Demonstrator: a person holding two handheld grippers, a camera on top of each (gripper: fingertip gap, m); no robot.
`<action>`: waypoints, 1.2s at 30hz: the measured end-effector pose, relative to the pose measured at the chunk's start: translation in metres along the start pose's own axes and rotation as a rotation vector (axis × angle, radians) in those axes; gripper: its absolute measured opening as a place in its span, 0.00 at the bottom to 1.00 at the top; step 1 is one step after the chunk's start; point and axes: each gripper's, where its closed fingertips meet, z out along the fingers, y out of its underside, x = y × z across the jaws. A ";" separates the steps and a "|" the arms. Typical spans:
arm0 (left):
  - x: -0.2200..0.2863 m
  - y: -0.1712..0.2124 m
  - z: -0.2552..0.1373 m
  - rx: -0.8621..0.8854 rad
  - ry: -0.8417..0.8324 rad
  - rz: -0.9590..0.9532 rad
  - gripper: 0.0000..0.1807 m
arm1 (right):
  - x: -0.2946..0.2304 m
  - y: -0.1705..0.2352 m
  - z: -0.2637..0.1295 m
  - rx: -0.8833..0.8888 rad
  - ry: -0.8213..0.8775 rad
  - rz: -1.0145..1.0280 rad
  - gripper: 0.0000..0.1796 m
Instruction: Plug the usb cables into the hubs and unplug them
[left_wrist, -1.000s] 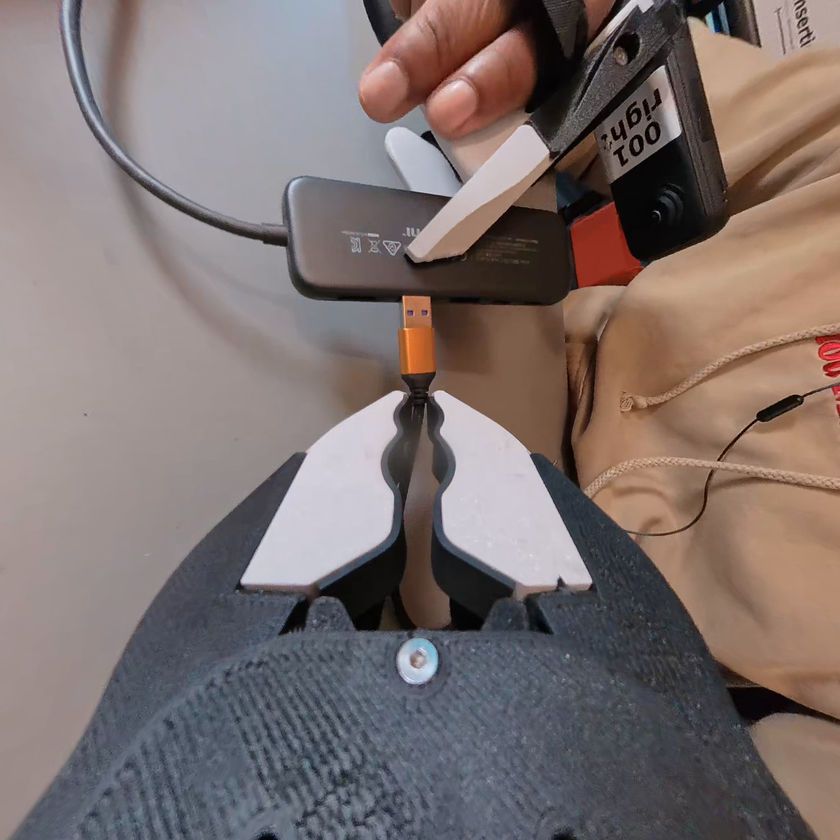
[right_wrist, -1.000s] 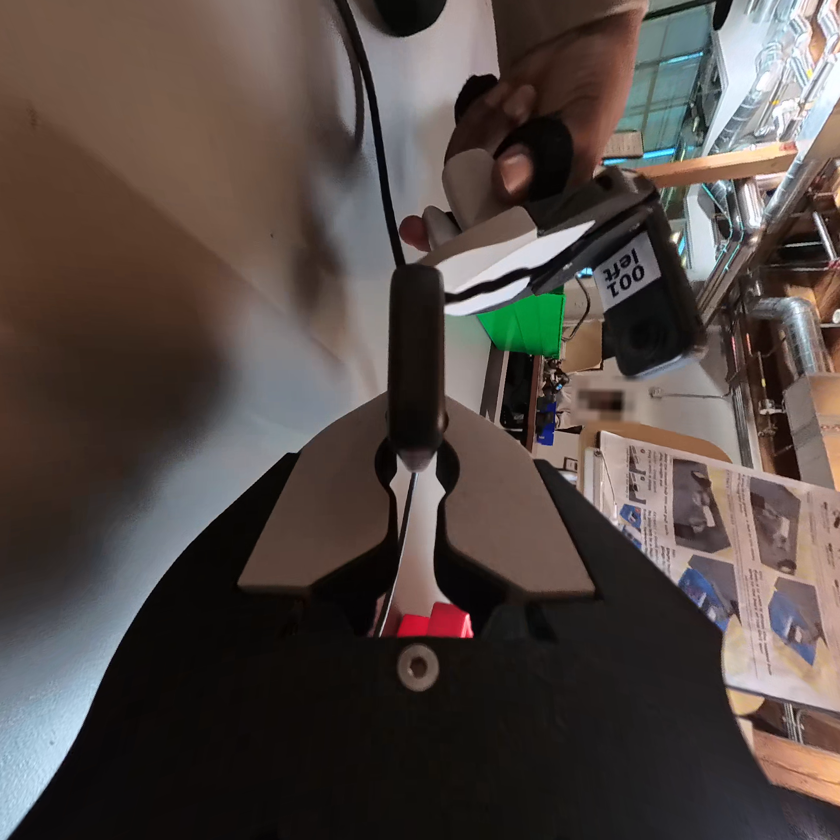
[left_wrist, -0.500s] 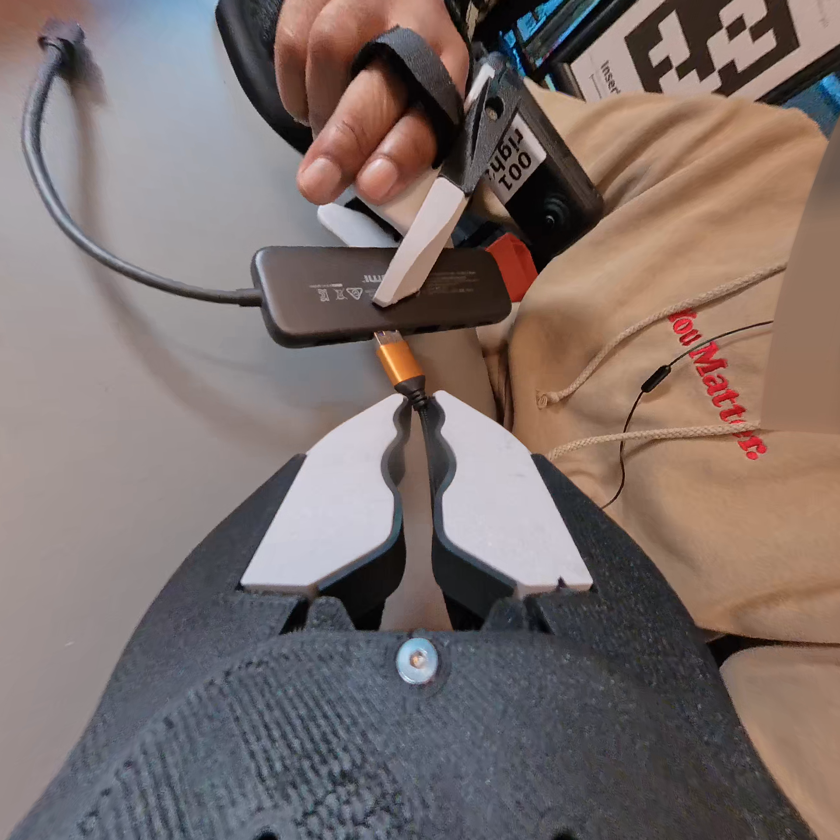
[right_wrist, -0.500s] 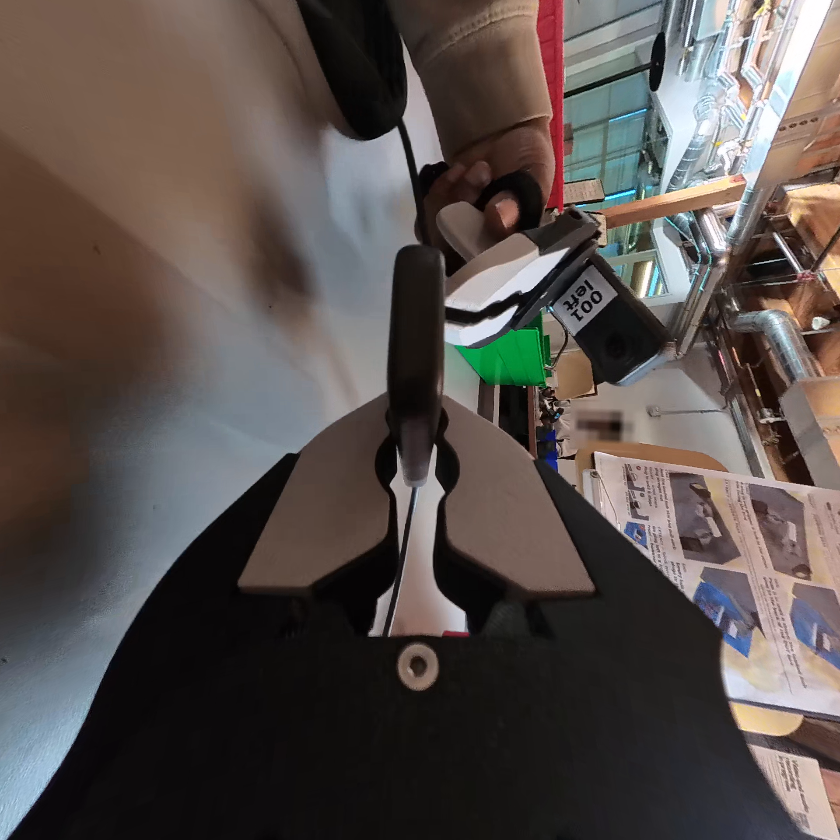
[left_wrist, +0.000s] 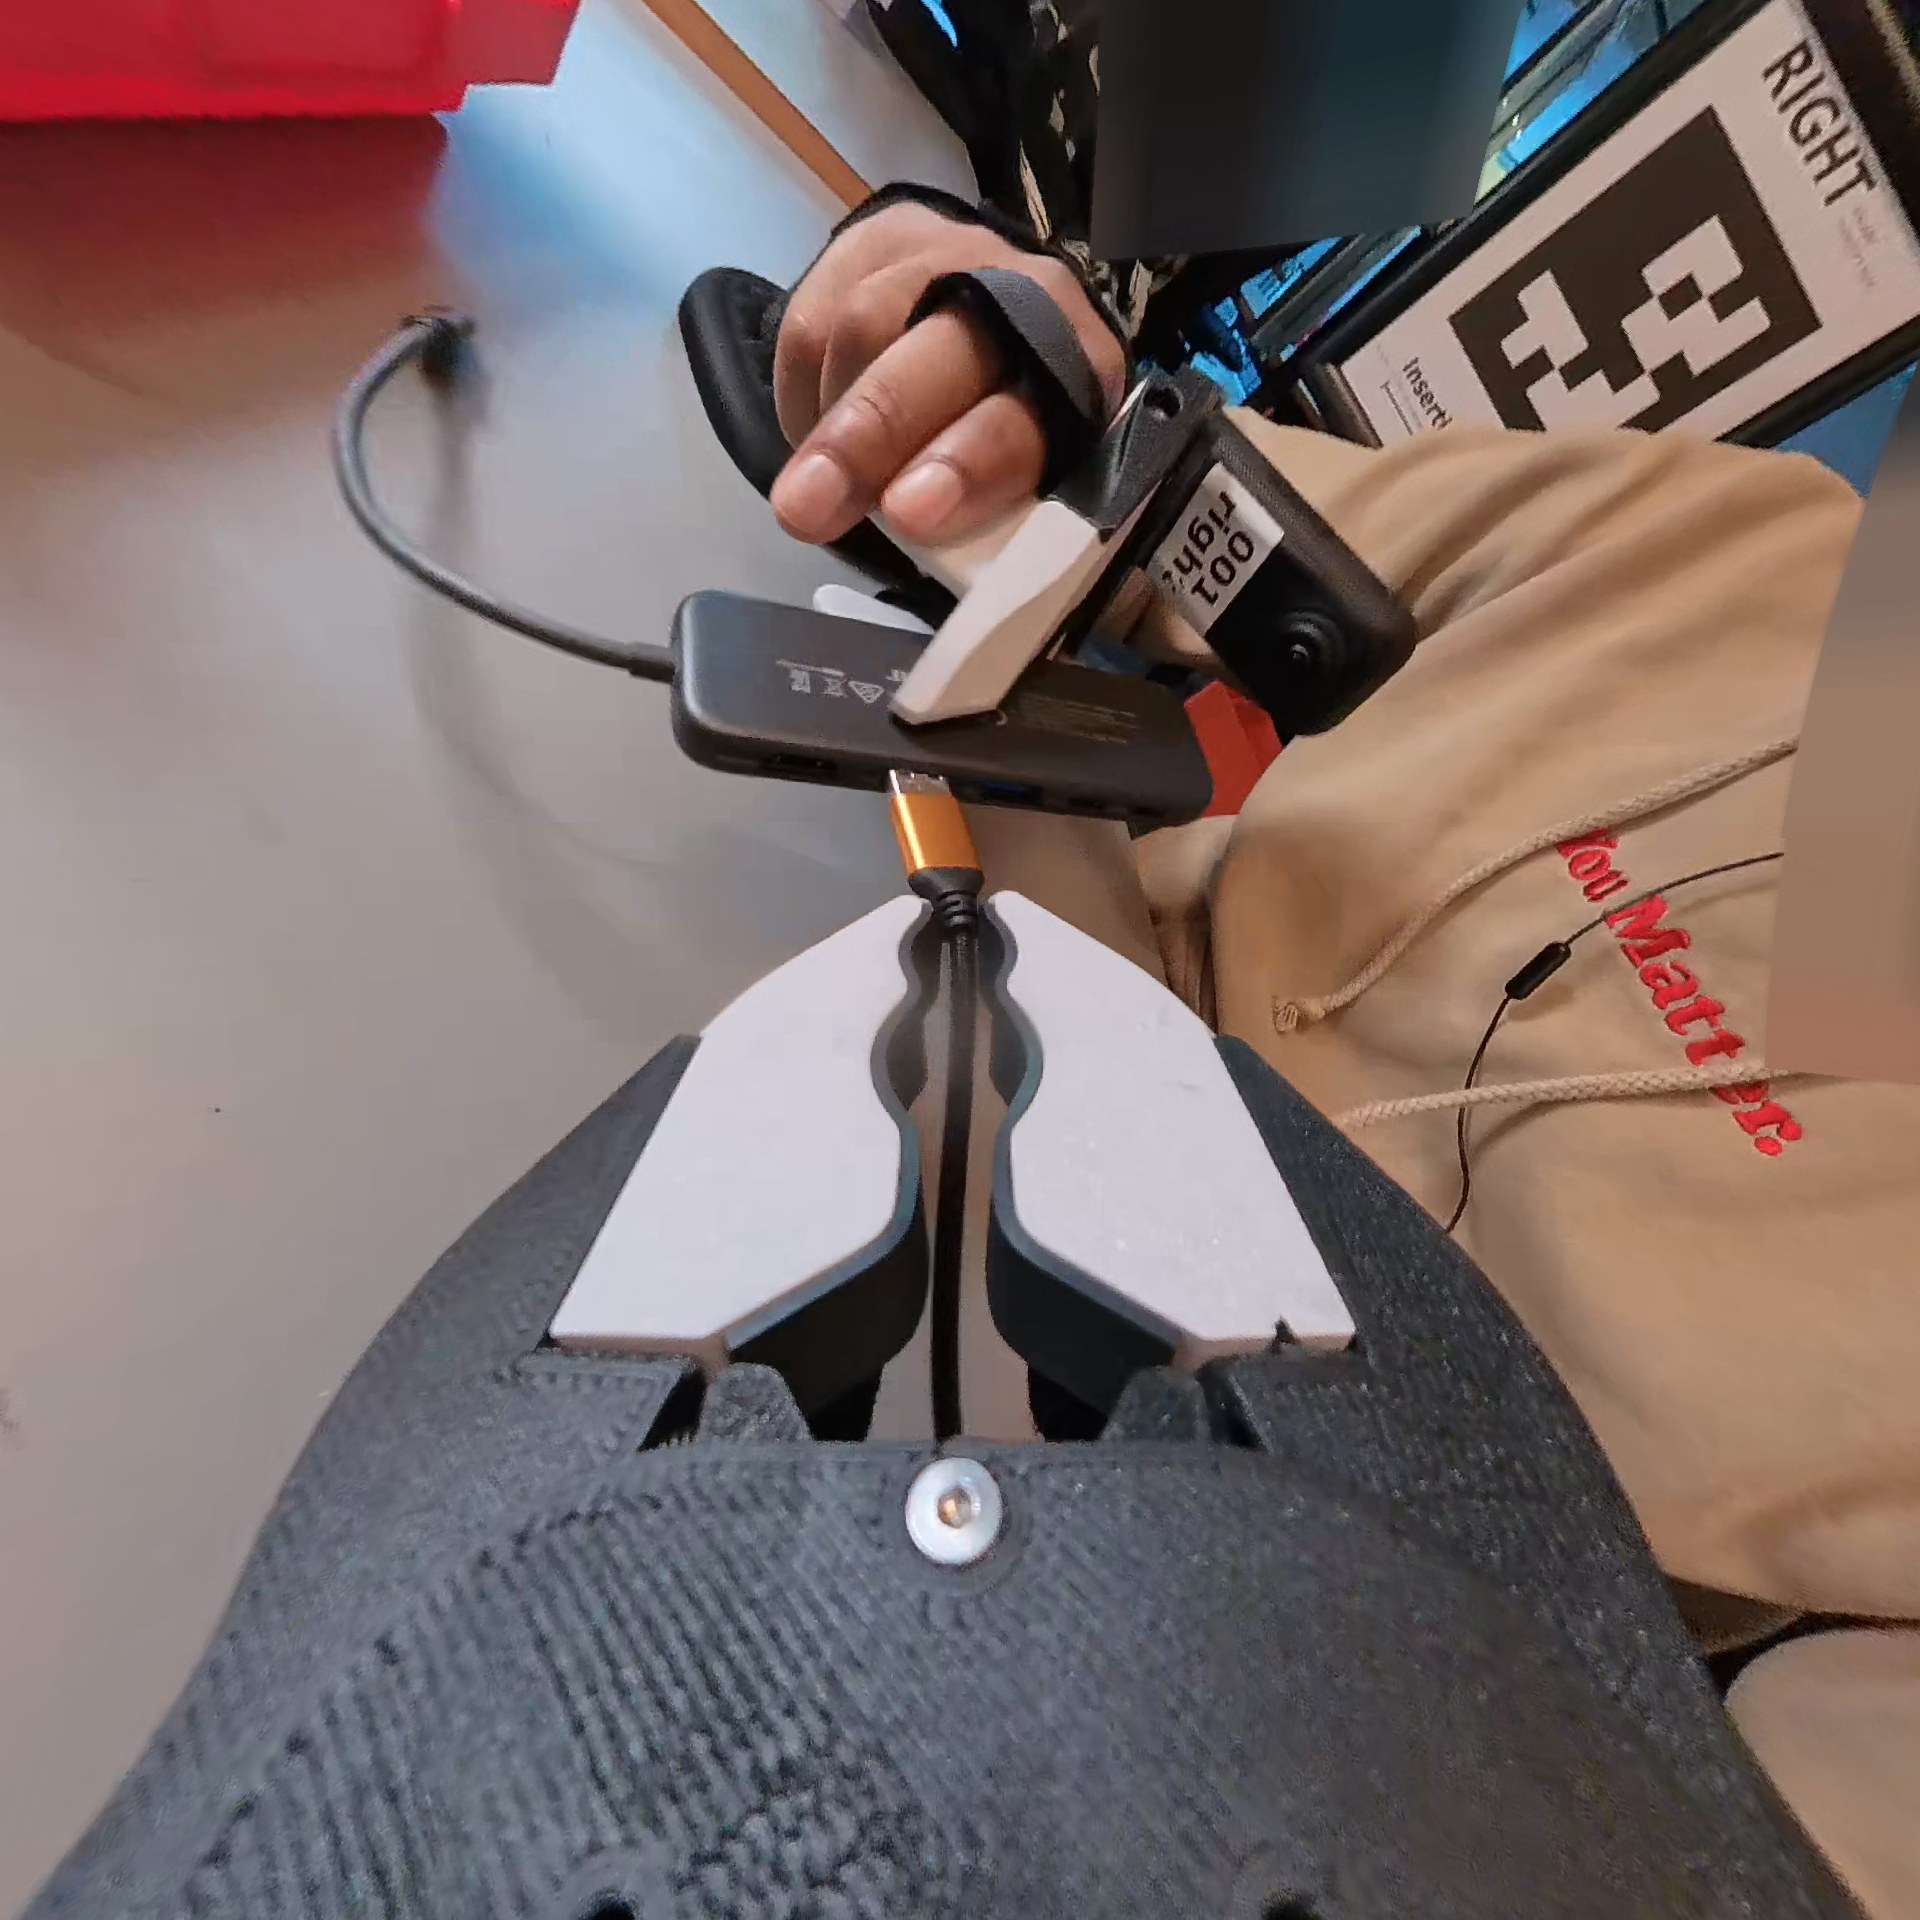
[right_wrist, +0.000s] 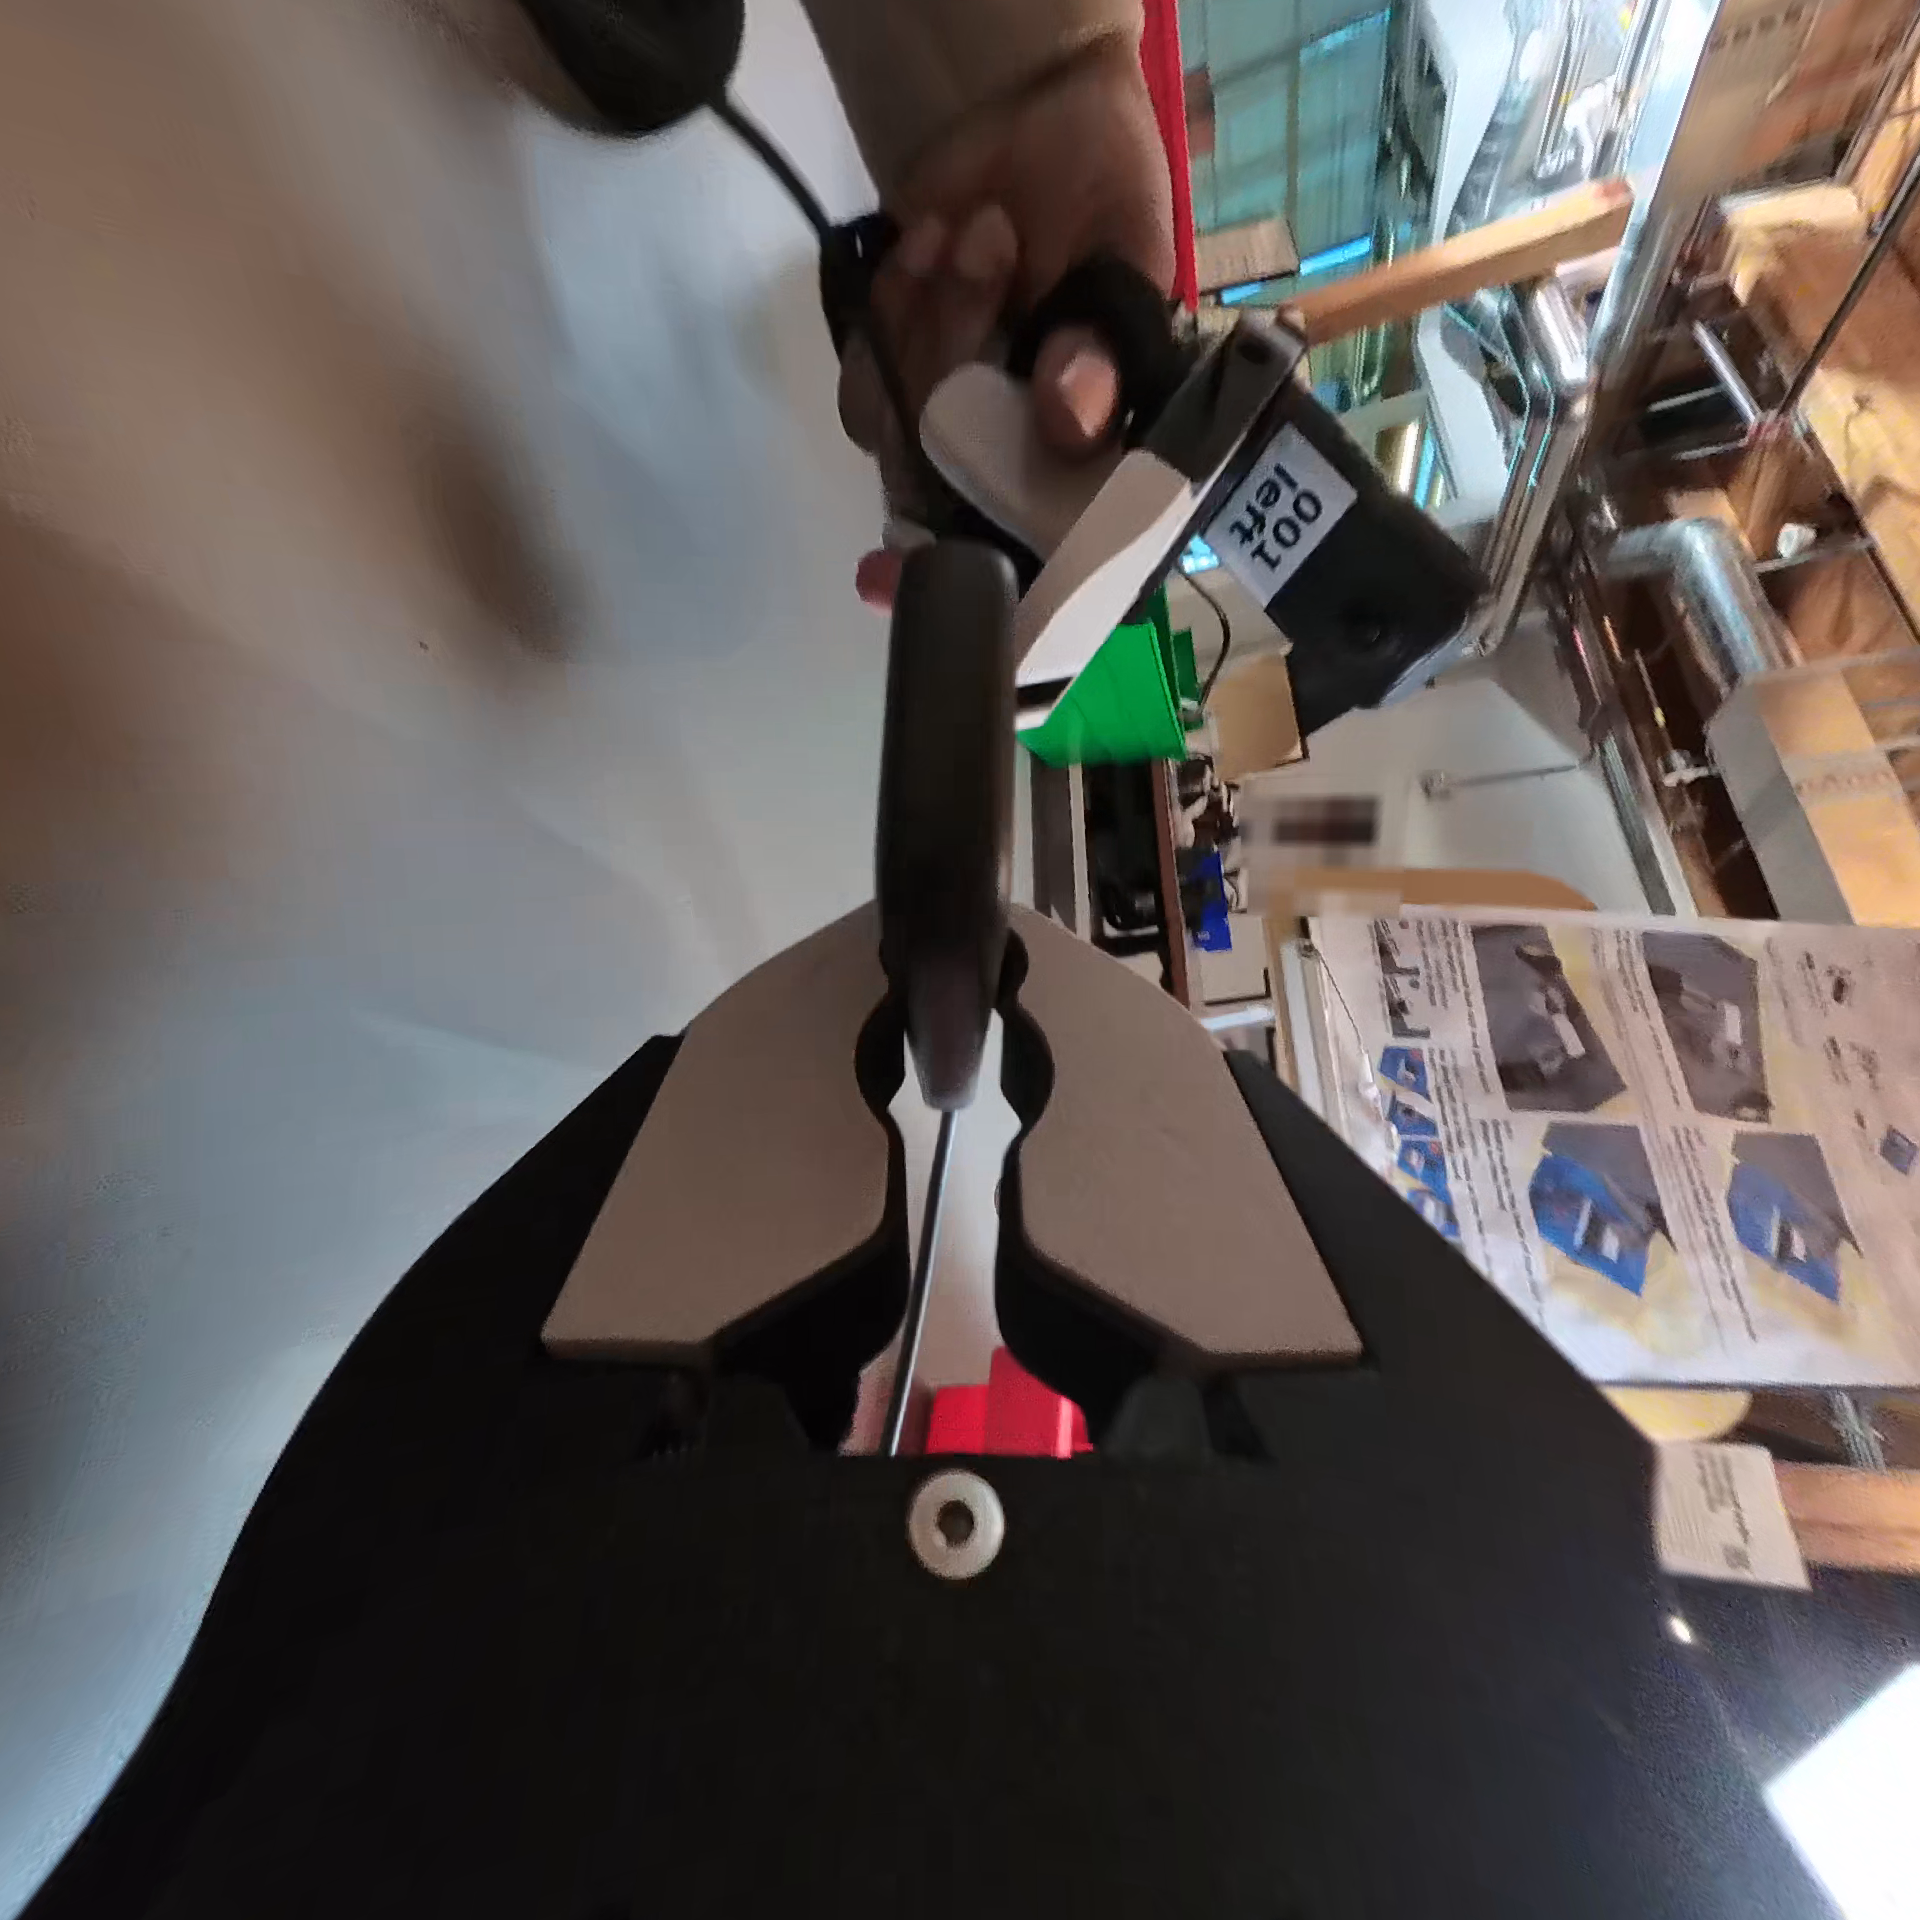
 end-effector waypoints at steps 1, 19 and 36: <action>0.000 -0.002 0.001 0.011 0.002 -0.002 0.04 | 0.001 0.003 0.001 -0.016 0.009 -0.009 0.07; -0.005 0.003 0.013 -0.106 -0.270 0.207 0.07 | 0.005 0.004 0.003 -0.051 0.039 -0.053 0.06; -0.007 0.007 0.022 -0.087 -0.208 0.075 0.05 | -0.005 0.003 0.007 -0.064 -0.020 -0.063 0.06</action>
